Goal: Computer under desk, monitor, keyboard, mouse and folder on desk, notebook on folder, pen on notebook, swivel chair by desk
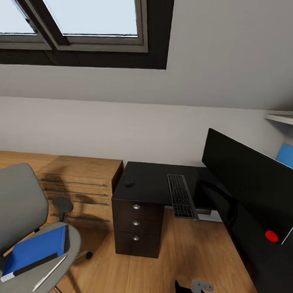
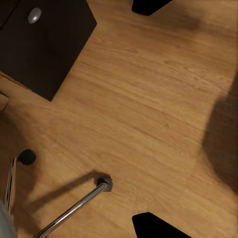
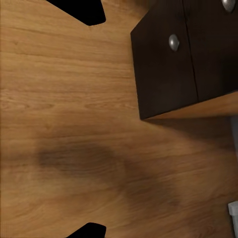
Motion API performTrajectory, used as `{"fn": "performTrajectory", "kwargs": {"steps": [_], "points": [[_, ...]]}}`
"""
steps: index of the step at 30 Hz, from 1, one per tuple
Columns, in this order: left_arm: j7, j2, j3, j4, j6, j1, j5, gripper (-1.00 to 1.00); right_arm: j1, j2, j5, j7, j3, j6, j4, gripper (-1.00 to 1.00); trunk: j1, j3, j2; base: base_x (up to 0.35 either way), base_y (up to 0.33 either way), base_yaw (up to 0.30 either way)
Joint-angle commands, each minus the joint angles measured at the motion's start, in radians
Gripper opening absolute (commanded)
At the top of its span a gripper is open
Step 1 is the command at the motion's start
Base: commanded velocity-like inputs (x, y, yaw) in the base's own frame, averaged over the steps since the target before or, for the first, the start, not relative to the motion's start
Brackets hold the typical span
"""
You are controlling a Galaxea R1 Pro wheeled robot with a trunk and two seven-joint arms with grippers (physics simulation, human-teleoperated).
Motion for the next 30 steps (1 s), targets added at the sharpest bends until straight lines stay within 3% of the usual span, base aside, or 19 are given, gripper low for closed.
{"fn": "performTrajectory", "kwargs": {"steps": [1, 11, 23, 30], "points": [[-0.005, 0.0, -0.008, 0.002, -0.003, -0.001, 0.011, 1.0, -0.001, -0.001, -0.008, 0.008, -0.004, -0.004, 0.001, 1.0, 0.0, -0.001, -0.001, 0.0, 0.0, 0.06], [-0.006, -0.001, -0.008, 0.002, -0.001, -0.001, 0.01, 1.0, 0.0, -0.013, -0.003, 0.008, -0.003, -0.051, 0.018, 1.0, 0.0, -0.001, -0.001, 0.0, 0.0, 0.016], [-0.007, 0.007, -0.009, 0.002, -0.004, -0.001, 0.009, 1.0, 0.0, -0.009, -0.007, 0.007, -0.003, -0.061, 0.022, 1.0, 0.0, -0.001, -0.001, -0.003, 0.0, 0.0], [-0.008, 0.014, -0.011, 0.002, -0.004, -0.001, 0.008, 1.0, -0.001, -0.01, -0.007, 0.007, -0.004, -0.062, 0.022, 1.0, 0.0, -0.001, -0.001, -0.194, 0.0, -0.014]]}}
